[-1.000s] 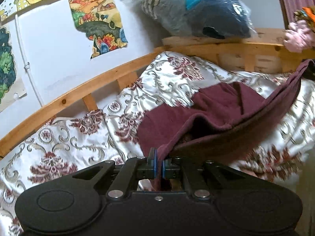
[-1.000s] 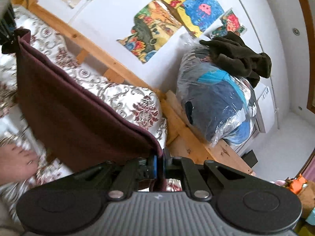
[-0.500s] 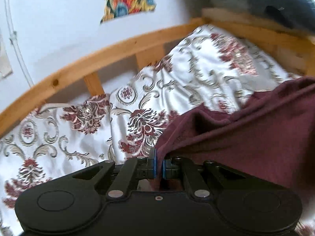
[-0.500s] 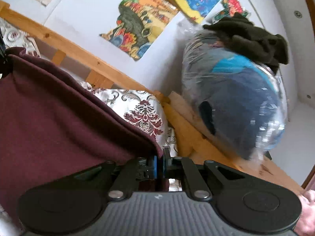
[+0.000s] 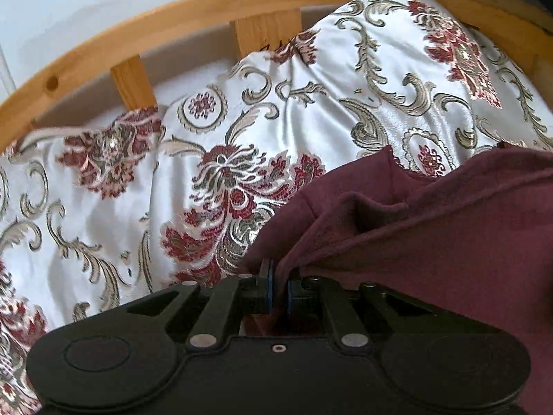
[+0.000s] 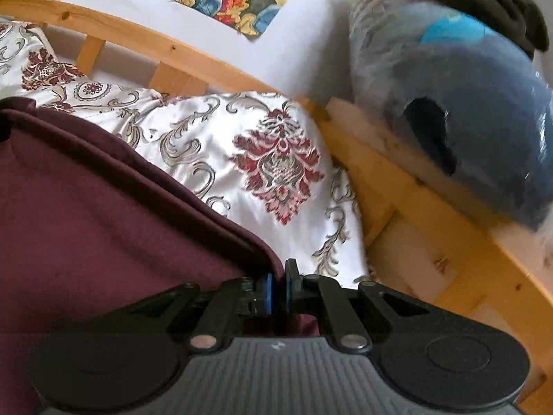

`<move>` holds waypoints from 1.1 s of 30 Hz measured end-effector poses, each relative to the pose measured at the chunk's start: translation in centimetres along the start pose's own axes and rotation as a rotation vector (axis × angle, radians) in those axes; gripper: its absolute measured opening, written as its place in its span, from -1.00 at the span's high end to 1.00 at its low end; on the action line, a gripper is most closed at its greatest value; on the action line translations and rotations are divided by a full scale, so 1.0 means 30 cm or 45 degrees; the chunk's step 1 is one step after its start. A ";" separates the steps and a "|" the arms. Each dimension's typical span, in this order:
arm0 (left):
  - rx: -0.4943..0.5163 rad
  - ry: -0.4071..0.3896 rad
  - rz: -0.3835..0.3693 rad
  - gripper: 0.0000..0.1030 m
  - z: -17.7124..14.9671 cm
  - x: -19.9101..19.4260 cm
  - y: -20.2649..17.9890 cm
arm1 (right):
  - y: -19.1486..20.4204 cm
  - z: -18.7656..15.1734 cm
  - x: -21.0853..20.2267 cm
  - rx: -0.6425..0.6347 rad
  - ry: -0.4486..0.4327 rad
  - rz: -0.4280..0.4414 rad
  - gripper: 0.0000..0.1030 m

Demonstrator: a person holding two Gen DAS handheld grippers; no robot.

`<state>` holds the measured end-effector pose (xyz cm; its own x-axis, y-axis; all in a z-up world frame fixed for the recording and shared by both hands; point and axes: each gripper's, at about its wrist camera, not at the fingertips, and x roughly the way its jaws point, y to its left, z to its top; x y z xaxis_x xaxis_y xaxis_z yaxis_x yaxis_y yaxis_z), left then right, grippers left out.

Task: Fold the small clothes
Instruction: 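Lift the hem with both grippers, fold it toward the collar, and open, then regrasp the folded edge with both grippers, straighten it, and release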

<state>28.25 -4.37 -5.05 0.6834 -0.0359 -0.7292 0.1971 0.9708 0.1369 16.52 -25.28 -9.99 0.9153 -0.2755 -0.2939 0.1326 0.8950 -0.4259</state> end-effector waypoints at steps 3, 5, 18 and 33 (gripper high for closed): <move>-0.081 0.035 -0.021 0.77 0.012 0.013 0.021 | -0.012 -0.001 -0.003 0.023 0.003 0.021 0.63; -0.126 0.041 -0.033 0.66 0.024 0.013 0.034 | -0.026 -0.003 -0.007 0.048 0.002 0.022 0.34; -0.267 -0.076 -0.021 -0.77 -0.032 -0.116 0.133 | -0.114 -0.040 -0.119 0.248 0.043 0.177 -0.90; -0.195 -0.029 -0.061 0.23 -0.147 -0.077 0.114 | -0.107 -0.055 -0.056 0.354 0.101 0.222 0.23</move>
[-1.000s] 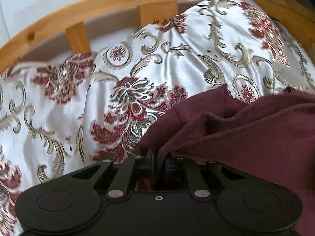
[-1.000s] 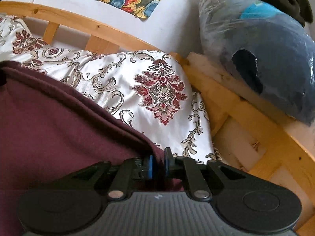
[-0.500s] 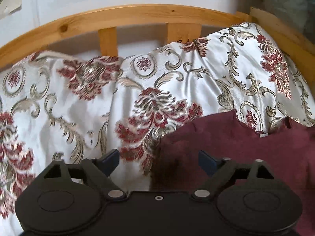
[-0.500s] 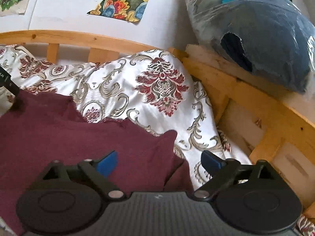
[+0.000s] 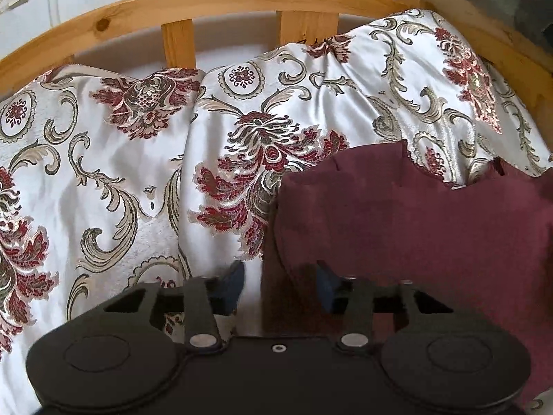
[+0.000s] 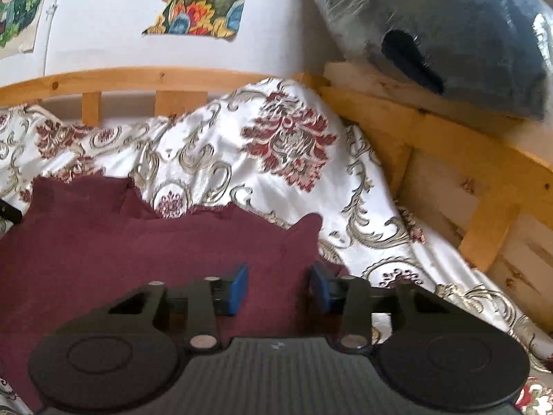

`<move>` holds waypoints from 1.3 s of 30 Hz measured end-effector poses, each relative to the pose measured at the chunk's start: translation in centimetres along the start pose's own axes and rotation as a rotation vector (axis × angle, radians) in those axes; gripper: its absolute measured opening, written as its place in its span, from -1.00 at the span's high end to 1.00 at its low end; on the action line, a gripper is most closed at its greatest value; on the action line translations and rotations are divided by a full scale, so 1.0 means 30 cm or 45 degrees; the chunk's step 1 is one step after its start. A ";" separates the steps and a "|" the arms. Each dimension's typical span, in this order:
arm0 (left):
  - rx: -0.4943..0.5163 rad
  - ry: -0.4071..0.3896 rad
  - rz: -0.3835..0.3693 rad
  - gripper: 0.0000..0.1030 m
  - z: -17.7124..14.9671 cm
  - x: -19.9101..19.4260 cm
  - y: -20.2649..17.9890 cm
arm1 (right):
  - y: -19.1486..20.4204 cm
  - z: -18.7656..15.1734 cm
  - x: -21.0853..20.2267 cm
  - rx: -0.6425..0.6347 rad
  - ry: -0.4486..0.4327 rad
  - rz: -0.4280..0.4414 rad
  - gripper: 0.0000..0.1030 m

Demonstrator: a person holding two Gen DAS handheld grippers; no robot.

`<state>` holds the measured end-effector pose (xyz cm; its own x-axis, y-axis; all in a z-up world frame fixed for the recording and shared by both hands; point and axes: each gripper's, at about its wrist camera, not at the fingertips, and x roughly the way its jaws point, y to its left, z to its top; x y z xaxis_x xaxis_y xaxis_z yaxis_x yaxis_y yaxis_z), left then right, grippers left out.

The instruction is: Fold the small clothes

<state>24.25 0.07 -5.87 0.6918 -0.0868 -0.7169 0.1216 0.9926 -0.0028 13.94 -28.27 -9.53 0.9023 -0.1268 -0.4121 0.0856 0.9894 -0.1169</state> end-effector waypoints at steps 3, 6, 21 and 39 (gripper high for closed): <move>-0.022 0.008 -0.005 0.46 0.013 0.028 0.001 | -0.003 -0.010 0.024 0.029 0.042 -0.017 0.59; -0.029 0.020 -0.009 0.76 0.021 0.054 -0.012 | -0.012 -0.014 0.015 0.052 0.039 -0.024 0.92; 0.058 -0.003 0.045 0.87 0.014 0.094 -0.078 | -0.016 -0.046 -0.043 0.082 0.102 -0.116 0.92; -0.059 -0.163 0.024 -0.97 -0.097 -0.112 0.013 | 0.081 -0.038 -0.098 -0.066 -0.033 -0.135 -0.87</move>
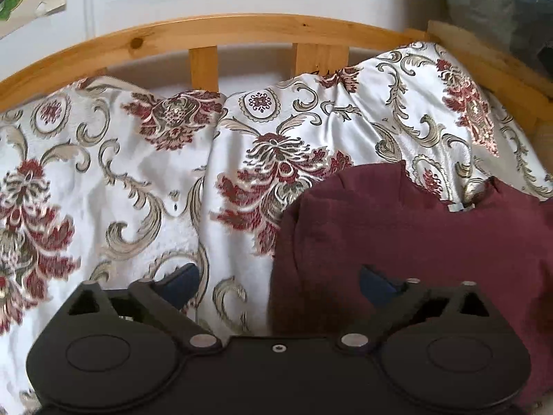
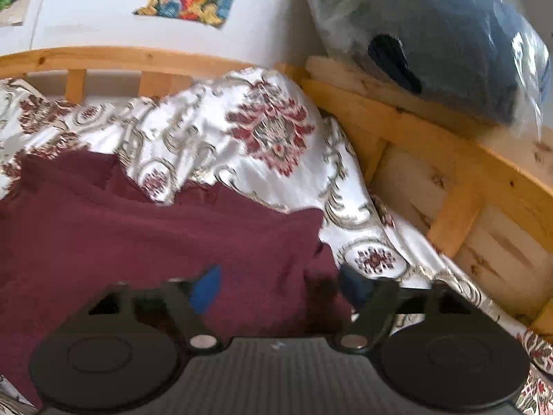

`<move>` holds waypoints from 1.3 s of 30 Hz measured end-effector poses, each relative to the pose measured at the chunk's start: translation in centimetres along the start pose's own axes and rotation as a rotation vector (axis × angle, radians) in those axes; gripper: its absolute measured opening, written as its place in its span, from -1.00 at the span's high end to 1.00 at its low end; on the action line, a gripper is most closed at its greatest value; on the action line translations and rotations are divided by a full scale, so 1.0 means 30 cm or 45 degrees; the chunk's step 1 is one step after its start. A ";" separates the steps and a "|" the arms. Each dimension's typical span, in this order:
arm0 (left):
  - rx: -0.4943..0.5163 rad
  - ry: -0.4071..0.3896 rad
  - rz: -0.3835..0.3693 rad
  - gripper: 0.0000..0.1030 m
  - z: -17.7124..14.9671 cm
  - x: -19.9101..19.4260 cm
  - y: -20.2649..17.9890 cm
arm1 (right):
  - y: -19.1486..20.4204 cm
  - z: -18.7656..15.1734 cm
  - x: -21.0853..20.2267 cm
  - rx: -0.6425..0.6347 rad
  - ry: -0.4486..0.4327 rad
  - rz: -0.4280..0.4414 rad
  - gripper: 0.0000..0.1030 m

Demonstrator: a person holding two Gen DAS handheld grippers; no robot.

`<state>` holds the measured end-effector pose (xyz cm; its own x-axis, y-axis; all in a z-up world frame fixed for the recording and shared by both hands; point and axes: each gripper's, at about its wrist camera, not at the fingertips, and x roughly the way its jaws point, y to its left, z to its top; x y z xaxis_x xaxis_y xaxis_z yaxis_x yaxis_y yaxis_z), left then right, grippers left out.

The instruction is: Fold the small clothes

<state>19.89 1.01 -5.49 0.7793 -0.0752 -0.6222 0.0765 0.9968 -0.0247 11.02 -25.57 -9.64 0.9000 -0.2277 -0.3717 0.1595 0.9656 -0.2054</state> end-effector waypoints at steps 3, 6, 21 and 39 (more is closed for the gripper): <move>-0.050 0.038 -0.048 -0.98 -0.046 -0.010 0.029 | 0.033 -0.001 -0.022 -0.028 -0.031 0.036 -1.00; -0.116 0.066 -0.110 -0.98 -0.091 -0.008 0.055 | 0.068 -0.005 -0.035 -0.043 -0.033 0.089 -1.00; -0.126 0.146 -0.295 -0.95 -0.143 0.038 0.049 | 0.302 -0.069 -0.064 -0.175 0.132 0.198 -1.00; -0.097 0.206 -0.260 -0.99 -0.179 0.085 0.023 | 0.322 -0.129 -0.037 -0.125 0.127 0.178 -1.00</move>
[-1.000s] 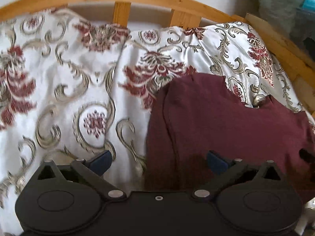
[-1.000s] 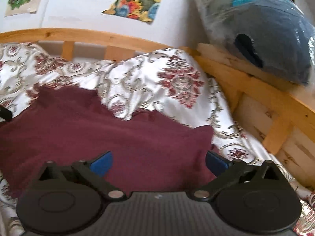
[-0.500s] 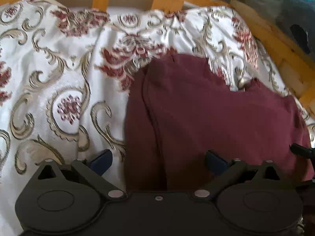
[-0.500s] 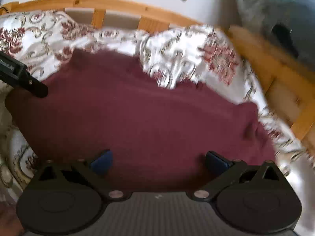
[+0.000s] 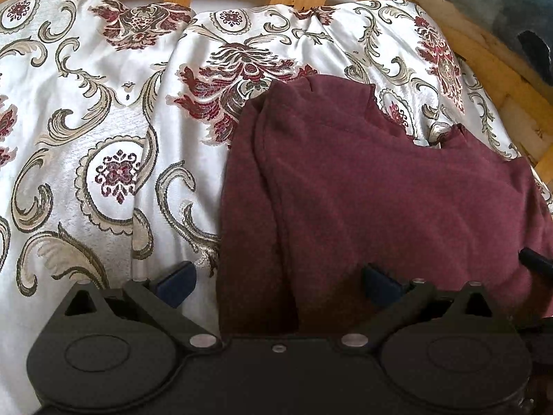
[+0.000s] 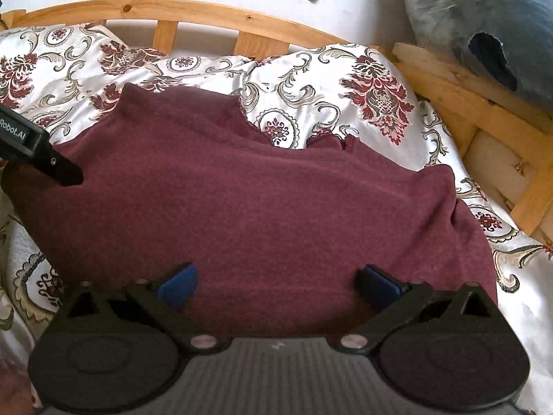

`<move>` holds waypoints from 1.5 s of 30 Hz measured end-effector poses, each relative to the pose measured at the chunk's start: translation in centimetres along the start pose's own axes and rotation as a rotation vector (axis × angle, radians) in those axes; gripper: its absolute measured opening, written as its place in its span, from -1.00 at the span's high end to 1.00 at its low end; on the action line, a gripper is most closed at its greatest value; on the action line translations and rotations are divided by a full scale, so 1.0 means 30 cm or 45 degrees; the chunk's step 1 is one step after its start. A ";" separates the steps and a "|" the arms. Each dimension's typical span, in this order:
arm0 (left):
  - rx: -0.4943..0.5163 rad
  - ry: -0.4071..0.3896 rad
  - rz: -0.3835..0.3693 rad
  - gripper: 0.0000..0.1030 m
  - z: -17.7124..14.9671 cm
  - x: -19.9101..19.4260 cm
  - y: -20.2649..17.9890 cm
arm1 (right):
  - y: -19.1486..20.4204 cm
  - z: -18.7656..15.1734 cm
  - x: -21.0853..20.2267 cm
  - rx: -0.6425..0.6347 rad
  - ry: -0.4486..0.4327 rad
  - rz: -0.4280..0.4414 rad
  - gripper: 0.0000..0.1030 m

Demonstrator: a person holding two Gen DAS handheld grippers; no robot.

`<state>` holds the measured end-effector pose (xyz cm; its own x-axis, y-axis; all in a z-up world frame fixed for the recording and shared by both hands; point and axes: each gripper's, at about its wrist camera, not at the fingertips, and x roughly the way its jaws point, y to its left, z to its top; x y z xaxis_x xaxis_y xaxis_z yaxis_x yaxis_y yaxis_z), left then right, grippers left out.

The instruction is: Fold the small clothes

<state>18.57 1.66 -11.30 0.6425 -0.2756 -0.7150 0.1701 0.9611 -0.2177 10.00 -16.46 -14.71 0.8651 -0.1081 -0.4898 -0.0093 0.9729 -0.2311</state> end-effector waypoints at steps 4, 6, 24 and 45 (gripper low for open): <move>0.010 0.001 0.009 -0.99 -0.001 0.004 -0.002 | 0.003 -0.002 0.000 -0.005 -0.003 -0.008 -1.00; 0.013 0.002 0.013 -0.99 -0.001 0.006 -0.004 | 0.006 -0.002 0.000 -0.011 -0.005 -0.013 -1.00; -0.020 0.082 0.018 -0.94 0.031 0.015 0.001 | -0.016 -0.005 0.005 0.062 0.011 0.017 -0.99; 0.311 -0.219 0.198 0.68 0.132 -0.196 -0.411 | -0.268 0.097 -0.075 0.266 -0.157 -0.026 -1.00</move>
<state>15.65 -8.49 -1.80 0.7878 -0.1385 -0.6002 0.2209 0.9731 0.0655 9.57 -23.45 -9.30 0.9189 -0.1147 -0.3774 0.1015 0.9933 -0.0547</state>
